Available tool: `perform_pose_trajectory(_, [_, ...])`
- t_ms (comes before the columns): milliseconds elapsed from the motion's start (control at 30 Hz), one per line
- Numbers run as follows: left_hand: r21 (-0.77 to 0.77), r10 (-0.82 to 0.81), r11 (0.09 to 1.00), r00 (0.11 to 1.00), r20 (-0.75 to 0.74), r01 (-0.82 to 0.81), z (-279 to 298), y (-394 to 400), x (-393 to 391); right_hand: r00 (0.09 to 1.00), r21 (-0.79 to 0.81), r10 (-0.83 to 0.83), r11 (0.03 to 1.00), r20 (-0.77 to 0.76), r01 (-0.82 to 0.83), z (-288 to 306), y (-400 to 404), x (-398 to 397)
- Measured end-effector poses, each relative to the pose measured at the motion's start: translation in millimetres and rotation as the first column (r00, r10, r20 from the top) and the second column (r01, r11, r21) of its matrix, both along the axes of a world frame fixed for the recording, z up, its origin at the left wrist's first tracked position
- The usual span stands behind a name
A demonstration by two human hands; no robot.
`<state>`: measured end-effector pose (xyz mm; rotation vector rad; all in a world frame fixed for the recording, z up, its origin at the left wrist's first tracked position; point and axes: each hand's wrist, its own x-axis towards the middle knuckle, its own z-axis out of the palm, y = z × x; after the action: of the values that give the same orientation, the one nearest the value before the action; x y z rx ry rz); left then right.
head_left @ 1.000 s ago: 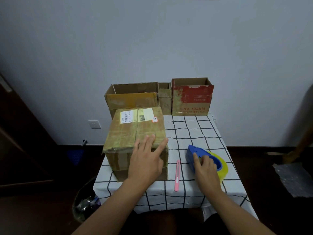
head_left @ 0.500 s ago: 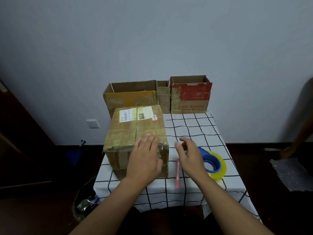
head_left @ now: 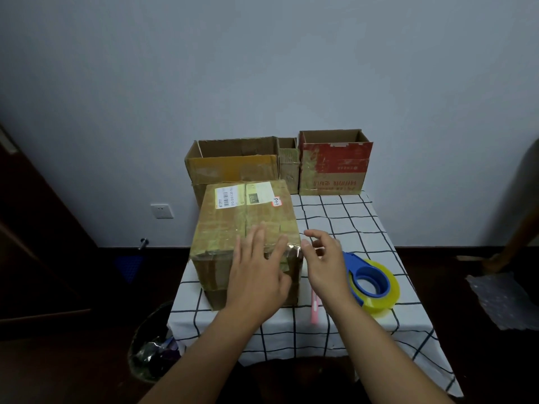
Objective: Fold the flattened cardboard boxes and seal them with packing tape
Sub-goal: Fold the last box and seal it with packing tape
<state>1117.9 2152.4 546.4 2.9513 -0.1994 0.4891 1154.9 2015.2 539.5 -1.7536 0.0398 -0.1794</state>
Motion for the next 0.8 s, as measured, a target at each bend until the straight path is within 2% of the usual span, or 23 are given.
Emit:
perform_pose_trajectory(33, [-0.003,0.035,0.999,0.999,0.013,-0.035,1.1,1.1,-1.5,0.996,-0.124,-0.021,0.992,0.091,0.032,-2.6,-0.8,0.2])
perform_pose_trajectory(100, [0.0,0.046,0.999,0.999,-0.005,-0.046,1.9,2.4,-5.1,0.978,-0.276,0.008,0.96,0.208,0.05,-8.0,0.5,-0.5])
perform_pose_trajectory(200, [-0.148,0.038,0.988,0.999,0.039,-0.032,4.5,11.6,-12.1,0.982,-0.354,0.015,0.934,0.189,0.054,-11.9,1.9,-2.2])
perform_pose_trajectory(300, [-0.333,0.227,0.927,0.965,0.134,-0.172,10.1,48.5,-18.1,0.986,-0.388,0.002,0.92,0.168,0.064,-11.9,-1.1,-2.9])
perform_pose_trajectory(367, [-0.348,0.263,0.913,0.958,0.11,-0.211,6.9,74.9,-19.2,0.976,-0.428,0.016,0.9,0.219,0.082,-8.6,-0.6,-3.7])
perform_pose_trajectory(467, [-0.372,0.177,0.917,0.983,0.056,-0.144,-3.1,93.2,-18.2,0.92,-0.555,0.2,0.832,0.337,0.022,2.2,8.5,-5.2])
perform_pose_trajectory(567, [-0.476,0.195,0.871,0.974,0.112,-0.119,-4.0,97.0,-13.8,0.871,-0.682,0.323,0.731,0.369,0.018,3.0,24.9,-3.8])
perform_pose_trajectory(667, [-0.557,0.273,0.811,0.958,0.084,-0.183,2.1,93.6,-5.1,0.863,-0.674,0.269,0.731,0.427,0.106,-3.3,36.4,-1.4])
perform_pose_trajectory(800, [-0.494,0.338,0.83,0.938,0.075,-0.26,-0.4,87.1,1.3,0.895,-0.657,0.211,0.745,0.393,0.113,-7.1,43.7,1.9])
